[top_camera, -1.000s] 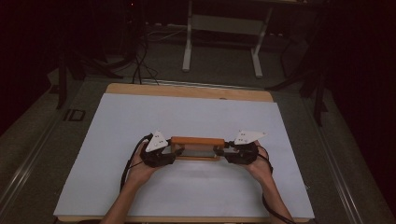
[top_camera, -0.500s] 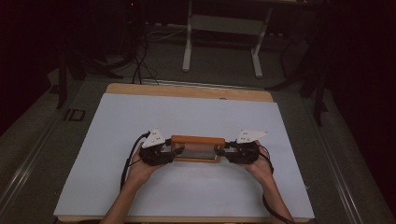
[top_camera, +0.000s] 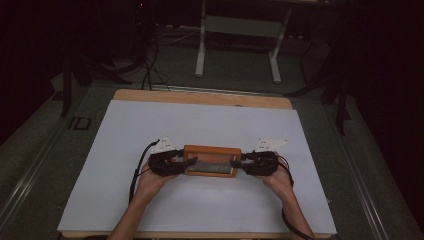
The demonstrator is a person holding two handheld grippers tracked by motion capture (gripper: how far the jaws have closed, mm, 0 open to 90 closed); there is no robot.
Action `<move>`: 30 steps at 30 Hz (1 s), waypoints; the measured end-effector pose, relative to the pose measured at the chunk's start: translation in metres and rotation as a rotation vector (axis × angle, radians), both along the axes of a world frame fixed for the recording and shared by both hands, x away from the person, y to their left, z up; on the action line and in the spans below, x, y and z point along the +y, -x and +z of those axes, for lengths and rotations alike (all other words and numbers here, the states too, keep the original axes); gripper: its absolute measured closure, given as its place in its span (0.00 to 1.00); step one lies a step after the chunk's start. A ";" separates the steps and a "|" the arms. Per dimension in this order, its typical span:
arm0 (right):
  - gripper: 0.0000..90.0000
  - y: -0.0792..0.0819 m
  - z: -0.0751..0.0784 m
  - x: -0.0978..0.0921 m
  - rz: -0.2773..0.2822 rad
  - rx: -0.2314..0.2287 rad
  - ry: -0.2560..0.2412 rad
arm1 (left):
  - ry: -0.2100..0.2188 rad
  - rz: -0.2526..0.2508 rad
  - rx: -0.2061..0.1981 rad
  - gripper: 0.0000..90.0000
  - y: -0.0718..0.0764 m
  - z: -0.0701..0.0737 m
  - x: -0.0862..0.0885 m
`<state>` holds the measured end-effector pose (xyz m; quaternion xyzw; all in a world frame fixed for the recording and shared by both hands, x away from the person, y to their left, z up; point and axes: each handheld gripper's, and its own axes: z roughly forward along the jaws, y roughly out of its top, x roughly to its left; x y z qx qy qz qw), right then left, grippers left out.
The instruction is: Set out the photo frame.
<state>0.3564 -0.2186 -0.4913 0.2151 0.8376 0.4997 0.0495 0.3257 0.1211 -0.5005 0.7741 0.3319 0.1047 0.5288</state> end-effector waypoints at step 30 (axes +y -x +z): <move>0.71 0.000 -0.001 -0.007 -0.007 0.081 -0.038 | 0.075 -0.018 0.120 0.60 -0.004 -0.005 0.001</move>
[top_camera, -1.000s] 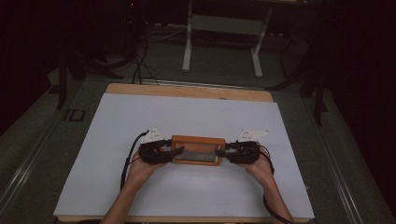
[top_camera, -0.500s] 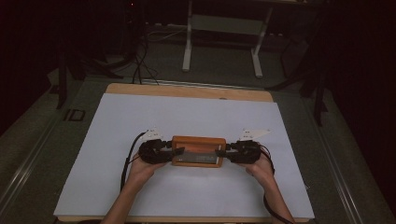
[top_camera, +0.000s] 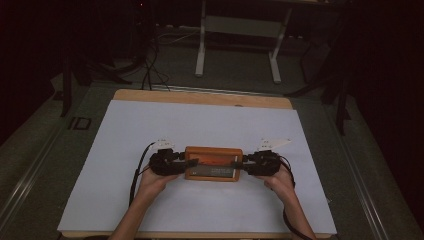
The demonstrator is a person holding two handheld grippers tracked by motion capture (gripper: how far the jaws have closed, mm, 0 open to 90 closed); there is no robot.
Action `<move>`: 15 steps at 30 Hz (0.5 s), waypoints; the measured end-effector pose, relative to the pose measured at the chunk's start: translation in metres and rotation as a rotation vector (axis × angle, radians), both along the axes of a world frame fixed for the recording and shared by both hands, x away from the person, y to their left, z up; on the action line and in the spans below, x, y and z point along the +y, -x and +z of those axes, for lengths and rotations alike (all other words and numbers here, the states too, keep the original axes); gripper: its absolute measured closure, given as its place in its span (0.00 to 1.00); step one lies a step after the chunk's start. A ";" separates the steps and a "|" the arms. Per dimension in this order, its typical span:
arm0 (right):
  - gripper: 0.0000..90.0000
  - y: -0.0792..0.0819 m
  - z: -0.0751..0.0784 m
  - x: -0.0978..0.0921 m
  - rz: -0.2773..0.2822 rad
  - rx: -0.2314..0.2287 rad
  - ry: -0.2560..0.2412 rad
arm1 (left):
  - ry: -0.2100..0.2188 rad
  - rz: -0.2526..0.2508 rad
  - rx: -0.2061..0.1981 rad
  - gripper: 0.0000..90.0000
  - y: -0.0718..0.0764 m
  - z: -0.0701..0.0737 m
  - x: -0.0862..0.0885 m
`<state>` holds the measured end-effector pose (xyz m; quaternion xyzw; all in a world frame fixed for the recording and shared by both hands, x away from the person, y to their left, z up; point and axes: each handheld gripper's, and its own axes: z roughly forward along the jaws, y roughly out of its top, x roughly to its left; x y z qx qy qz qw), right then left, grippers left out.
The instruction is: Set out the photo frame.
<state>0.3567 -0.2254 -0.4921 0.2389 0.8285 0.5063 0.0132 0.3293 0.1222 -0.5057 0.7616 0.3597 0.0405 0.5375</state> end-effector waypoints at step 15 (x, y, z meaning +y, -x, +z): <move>0.71 -0.001 -0.004 -0.001 -0.003 0.048 -0.004 | 0.023 0.005 0.047 0.60 -0.002 -0.003 0.001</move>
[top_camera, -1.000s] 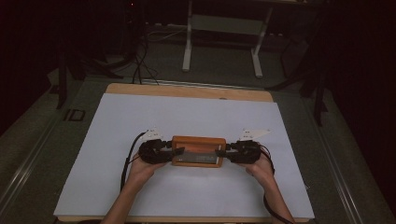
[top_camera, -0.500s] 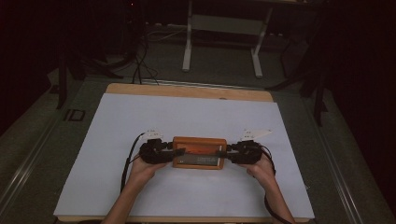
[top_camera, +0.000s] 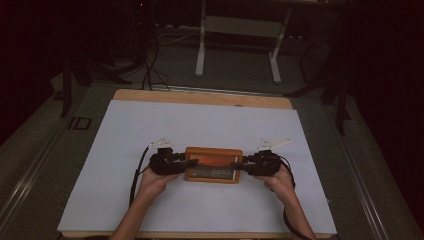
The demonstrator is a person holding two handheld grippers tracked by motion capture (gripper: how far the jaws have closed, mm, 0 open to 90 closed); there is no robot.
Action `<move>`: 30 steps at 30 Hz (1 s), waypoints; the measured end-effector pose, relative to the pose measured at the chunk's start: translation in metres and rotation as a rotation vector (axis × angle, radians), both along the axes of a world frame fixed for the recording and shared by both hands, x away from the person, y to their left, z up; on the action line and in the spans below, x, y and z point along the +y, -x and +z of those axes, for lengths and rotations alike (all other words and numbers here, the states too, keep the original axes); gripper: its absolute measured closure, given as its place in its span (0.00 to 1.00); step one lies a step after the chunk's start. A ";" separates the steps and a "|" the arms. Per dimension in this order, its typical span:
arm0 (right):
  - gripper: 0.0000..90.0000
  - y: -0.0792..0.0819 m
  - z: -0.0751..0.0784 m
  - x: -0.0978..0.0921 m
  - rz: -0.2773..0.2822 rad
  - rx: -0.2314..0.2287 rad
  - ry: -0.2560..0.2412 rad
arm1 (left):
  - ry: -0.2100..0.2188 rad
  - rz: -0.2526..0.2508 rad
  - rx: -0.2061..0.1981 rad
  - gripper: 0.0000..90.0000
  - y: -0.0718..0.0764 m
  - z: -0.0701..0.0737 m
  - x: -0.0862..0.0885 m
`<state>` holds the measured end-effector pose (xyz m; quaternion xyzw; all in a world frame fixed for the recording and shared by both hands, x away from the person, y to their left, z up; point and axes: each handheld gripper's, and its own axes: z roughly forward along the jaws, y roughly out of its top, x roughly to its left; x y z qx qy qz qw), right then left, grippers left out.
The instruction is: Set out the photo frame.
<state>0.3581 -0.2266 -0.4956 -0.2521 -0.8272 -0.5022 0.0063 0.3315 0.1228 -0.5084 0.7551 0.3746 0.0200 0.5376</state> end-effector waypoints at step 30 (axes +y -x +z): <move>0.71 -0.008 -0.012 -0.005 0.010 0.058 -0.030 | 0.007 -0.002 0.026 0.63 0.000 -0.004 -0.001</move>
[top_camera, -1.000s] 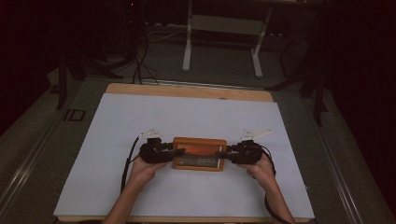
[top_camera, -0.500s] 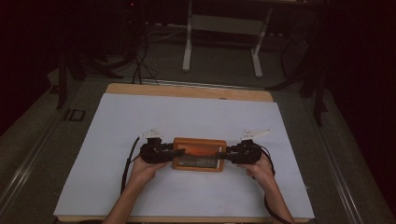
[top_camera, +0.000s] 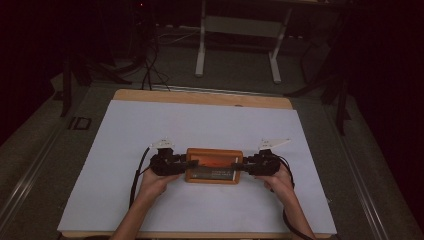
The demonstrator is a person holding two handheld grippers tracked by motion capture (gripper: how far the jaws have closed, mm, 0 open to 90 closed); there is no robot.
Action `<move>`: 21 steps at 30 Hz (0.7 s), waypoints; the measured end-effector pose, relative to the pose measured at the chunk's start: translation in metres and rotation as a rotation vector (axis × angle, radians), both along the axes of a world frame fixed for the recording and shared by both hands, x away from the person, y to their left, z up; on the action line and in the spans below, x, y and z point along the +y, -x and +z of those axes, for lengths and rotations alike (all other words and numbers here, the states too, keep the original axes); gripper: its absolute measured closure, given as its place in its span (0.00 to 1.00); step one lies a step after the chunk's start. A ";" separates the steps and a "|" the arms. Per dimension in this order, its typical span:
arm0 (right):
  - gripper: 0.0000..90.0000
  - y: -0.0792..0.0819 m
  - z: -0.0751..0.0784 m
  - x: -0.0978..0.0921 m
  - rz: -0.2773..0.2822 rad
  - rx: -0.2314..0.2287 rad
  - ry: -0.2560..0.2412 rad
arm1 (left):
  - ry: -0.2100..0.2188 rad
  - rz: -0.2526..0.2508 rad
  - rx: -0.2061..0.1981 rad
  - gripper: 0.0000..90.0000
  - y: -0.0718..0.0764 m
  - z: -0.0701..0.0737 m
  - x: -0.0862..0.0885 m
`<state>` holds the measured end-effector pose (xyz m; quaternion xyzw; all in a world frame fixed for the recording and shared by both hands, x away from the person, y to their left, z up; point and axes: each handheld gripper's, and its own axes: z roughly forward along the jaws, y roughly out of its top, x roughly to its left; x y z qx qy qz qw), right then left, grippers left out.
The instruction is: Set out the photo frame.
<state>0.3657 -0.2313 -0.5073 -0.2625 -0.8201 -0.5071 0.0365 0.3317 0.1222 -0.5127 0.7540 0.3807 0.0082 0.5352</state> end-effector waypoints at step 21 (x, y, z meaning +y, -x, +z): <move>0.69 0.000 -0.001 0.000 0.003 -0.017 -0.004 | 0.004 -0.005 -0.001 0.63 0.001 -0.001 0.001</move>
